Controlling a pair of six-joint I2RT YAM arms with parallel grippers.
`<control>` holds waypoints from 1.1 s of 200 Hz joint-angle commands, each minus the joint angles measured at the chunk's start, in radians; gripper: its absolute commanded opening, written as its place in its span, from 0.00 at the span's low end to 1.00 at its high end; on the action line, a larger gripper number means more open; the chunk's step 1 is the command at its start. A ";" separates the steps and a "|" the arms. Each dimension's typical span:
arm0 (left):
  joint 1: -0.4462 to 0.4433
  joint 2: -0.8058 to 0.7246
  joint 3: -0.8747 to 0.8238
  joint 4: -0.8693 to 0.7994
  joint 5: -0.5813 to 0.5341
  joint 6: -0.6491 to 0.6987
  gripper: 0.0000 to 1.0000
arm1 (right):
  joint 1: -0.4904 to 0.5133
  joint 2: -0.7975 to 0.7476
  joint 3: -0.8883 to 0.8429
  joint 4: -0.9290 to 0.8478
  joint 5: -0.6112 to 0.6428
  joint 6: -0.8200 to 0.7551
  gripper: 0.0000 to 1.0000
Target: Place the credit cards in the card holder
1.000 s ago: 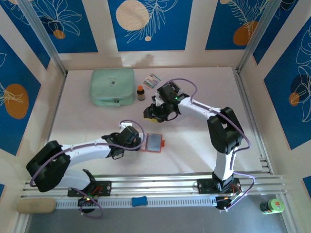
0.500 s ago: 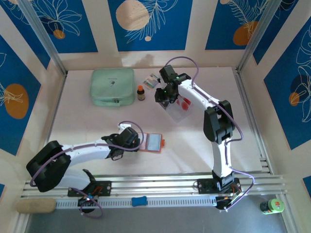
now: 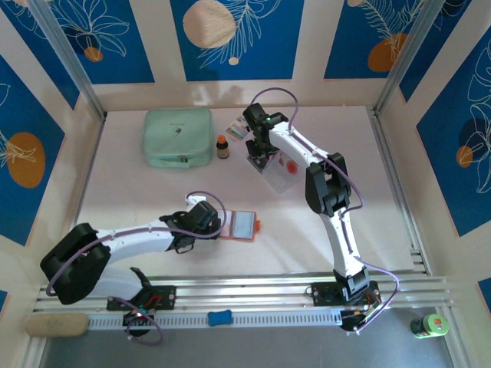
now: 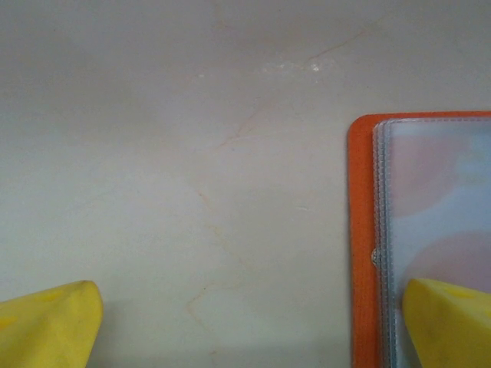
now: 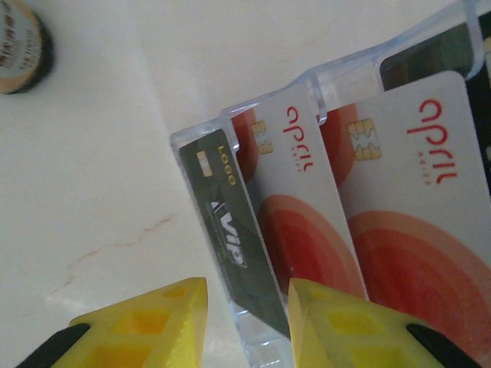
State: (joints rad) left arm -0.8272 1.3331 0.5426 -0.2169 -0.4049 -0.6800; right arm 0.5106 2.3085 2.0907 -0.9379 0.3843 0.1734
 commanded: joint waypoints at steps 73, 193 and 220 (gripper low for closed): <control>0.009 -0.023 0.000 -0.019 -0.010 -0.015 1.00 | 0.014 0.091 0.091 -0.058 0.018 -0.043 0.30; 0.008 -0.032 0.002 -0.023 -0.008 -0.013 1.00 | 0.014 0.029 0.060 -0.046 -0.016 -0.091 0.03; 0.009 -0.041 0.008 -0.029 -0.007 -0.012 1.00 | 0.016 -0.006 0.054 -0.042 -0.014 -0.103 0.00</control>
State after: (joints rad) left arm -0.8265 1.3159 0.5430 -0.2218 -0.4049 -0.6827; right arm 0.5236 2.3714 2.1559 -0.9703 0.3847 0.0925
